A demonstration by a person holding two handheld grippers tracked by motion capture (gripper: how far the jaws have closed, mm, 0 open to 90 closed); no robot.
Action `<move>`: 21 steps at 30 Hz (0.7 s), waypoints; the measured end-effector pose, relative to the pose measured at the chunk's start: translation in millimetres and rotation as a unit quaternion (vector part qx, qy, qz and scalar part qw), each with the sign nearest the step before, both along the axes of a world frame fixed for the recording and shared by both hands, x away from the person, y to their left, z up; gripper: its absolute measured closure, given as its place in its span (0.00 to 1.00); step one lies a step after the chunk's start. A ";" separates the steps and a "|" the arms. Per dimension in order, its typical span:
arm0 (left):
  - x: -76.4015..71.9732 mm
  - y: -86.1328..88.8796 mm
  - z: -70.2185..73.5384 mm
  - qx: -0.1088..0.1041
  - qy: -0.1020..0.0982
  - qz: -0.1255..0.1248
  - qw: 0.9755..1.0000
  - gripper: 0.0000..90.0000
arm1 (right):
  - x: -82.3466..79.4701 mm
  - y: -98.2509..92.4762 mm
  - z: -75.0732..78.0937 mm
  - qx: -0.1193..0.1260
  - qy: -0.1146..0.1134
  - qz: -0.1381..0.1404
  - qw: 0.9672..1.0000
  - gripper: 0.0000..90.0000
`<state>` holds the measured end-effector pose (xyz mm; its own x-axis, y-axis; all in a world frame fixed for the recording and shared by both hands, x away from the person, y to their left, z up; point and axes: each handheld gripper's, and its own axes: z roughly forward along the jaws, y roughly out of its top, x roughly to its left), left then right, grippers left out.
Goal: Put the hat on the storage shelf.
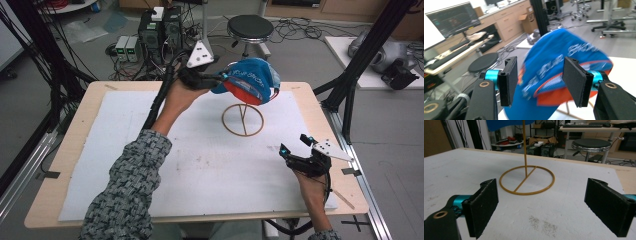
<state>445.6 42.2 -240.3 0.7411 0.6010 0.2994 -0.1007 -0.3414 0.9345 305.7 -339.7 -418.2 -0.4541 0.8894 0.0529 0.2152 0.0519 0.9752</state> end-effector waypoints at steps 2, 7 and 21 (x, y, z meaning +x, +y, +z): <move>-2.7 16.4 1.0 -0.005 0.001 0.012 1.000 0.50 | 2.1 0.5 -0.2 0.002 0.001 0.001 1.000 0.12; -10.7 49.8 4.9 -0.018 0.004 0.027 0.999 0.50 | 6.3 2.1 -0.1 0.006 0.003 0.000 1.000 0.12; -45.0 139.2 -18.2 -0.066 0.012 0.087 0.994 0.38 | 6.1 6.3 0.8 -0.003 0.002 0.002 1.000 0.12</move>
